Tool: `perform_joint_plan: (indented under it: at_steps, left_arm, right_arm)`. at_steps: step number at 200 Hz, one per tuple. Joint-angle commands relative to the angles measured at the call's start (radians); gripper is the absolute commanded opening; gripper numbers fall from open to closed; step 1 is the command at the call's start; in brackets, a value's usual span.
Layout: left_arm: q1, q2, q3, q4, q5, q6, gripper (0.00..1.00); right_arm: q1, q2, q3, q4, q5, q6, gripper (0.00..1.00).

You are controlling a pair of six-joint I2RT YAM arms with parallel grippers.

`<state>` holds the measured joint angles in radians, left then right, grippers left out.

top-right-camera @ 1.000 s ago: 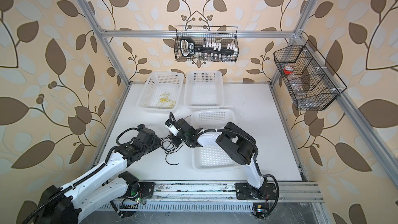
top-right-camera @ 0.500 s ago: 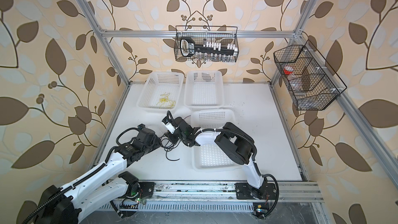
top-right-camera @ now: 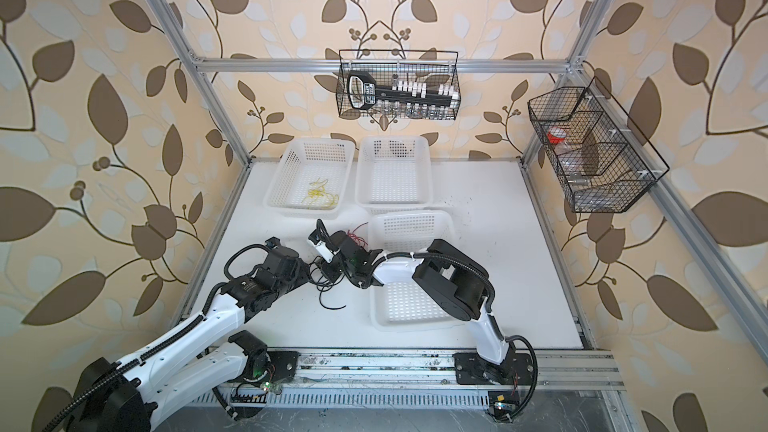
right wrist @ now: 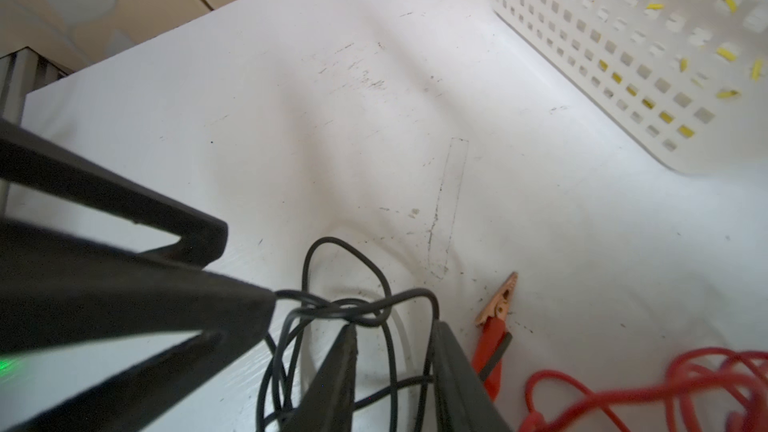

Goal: Untangle the cables

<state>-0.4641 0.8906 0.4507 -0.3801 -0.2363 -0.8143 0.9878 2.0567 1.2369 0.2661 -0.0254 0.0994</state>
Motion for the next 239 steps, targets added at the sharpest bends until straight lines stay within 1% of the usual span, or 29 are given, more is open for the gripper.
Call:
perform_joint_plan:
  at_steps: [1, 16, 57, 77, 114, 135, 208, 239]
  left_arm:
    - [0.000, 0.002, -0.017, 0.029, -0.024, 0.004, 0.44]
    - [0.001, 0.012, -0.023, 0.044, -0.019, 0.001, 0.43]
    - [0.000, 0.060, -0.028, 0.100, 0.013, -0.018, 0.36]
    - [0.002, 0.078, -0.027, 0.108, 0.017, -0.022, 0.30]
    - [0.000, 0.087, -0.035, 0.117, 0.015, -0.027, 0.24]
    - [0.001, 0.082, -0.040, 0.118, 0.013, -0.029, 0.17]
    - [0.000, 0.068, -0.026, 0.105, 0.017, -0.020, 0.01]
    - [0.001, 0.034, 0.019, 0.048, 0.015, 0.000, 0.00]
  right_arm:
    - [-0.004, -0.077, -0.028, -0.030, 0.055, 0.017, 0.32]
    - [-0.013, -0.105, -0.032, -0.048, 0.063, 0.032, 0.30]
    - [-0.038, -0.193, -0.060, -0.034, 0.007, 0.062, 0.29]
    - [-0.037, -0.235, -0.068, -0.033, -0.003, 0.064, 0.29]
    - [-0.038, -0.293, -0.089, -0.022, -0.013, 0.068, 0.29]
    - [-0.036, -0.309, -0.095, -0.021, -0.012, 0.068, 0.29]
    - [-0.031, -0.320, -0.099, -0.022, -0.011, 0.070, 0.29]
    - [-0.029, -0.331, -0.098, -0.030, -0.024, 0.071, 0.29]
